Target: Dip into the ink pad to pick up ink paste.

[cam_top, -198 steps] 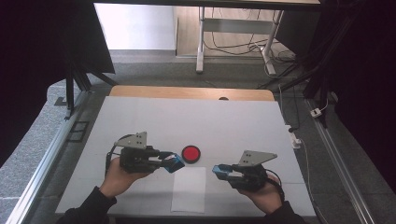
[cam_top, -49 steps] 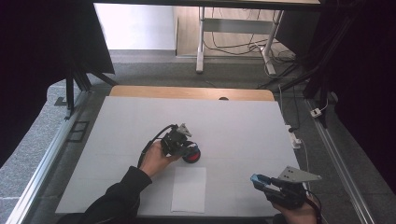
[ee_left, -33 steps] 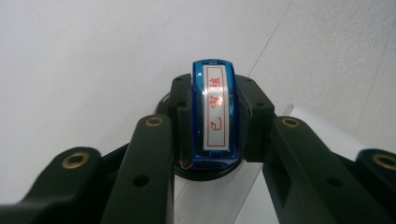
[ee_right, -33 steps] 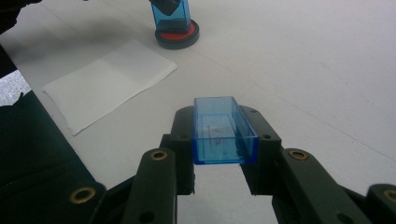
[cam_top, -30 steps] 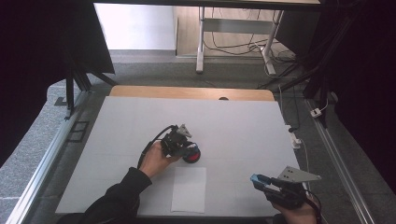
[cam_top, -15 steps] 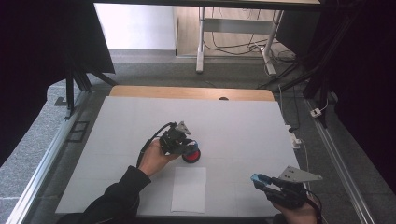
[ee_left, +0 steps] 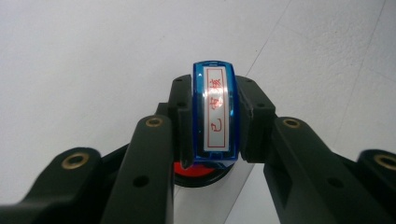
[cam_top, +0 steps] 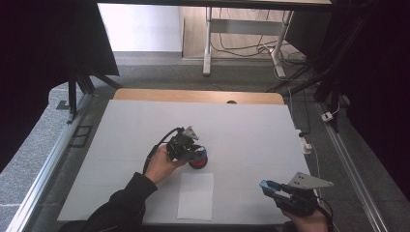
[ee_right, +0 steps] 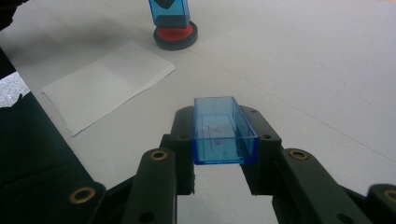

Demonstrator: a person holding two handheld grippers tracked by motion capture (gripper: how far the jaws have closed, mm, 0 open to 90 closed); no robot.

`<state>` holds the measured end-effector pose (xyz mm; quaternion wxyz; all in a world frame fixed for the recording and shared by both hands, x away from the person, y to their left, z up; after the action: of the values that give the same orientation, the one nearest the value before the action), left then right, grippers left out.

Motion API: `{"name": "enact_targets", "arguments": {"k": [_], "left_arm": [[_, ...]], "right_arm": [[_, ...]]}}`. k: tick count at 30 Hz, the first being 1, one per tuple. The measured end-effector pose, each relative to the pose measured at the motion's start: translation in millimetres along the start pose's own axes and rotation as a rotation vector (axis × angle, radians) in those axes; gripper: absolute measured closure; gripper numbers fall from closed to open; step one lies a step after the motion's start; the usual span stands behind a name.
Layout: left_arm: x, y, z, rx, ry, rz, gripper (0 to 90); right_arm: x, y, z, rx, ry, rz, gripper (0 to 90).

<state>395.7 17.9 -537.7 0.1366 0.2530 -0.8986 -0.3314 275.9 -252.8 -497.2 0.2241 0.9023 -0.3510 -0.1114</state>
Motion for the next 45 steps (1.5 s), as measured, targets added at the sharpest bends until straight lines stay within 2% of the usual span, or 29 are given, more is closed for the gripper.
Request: {"name": "enact_targets", "arguments": {"k": [7,12,16,20,29,33,37,43,45], "left_arm": [[-0.2,-5.9,4.6,-0.021,-0.008,-0.005,70.3],[0.1,-7.8,5.5,-0.016,-0.004,-0.007,70.3],[1.0,-7.8,6.4,-0.02,-0.022,-0.016,70.5],[-0.1,-8.0,7.2,-0.01,0.005,-0.005,70.7],[-1.4,-8.3,8.5,0.002,0.02,0.007,70.9],[0.7,-8.3,8.2,-0.016,-0.015,-0.014,70.8],[2.3,-8.7,7.7,-0.026,-0.025,-0.026,70.8],[2.1,-8.9,7.7,-0.027,-0.013,-0.026,70.9],[1.1,-9.2,7.7,-0.019,0.006,-0.017,70.8]], "right_arm": [[0.0,-0.1,0.0,0.0,0.0,0.0,68.8],[0.0,0.0,-0.1,0.0,0.0,-0.001,68.8],[-0.1,-0.1,-0.1,0.0,0.0,0.0,68.8],[-0.3,-0.2,-0.1,0.0,0.001,0.0,68.8],[-0.5,-0.4,-0.1,-0.003,0.001,0.001,68.8],[-0.7,-0.6,0.1,-0.006,0.001,0.0,68.8],[-0.8,-0.6,0.0,-0.007,0.001,0.001,68.8],[-0.9,-0.6,0.0,-0.007,0.002,0.001,68.8],[-0.9,-0.6,0.1,-0.007,0.002,0.001,68.8]]}}
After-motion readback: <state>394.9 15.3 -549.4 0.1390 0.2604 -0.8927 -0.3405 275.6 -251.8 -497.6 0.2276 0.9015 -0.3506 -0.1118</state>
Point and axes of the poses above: each handheld gripper's, and its own axes: y roughly backward along the jaws, z roughly out of its underside, x roughly to its right, the point moved 8 cm from there along -y, roughly forward along the jaws, and after that the axes turned 7 degrees about x, right-handed, at the moved point
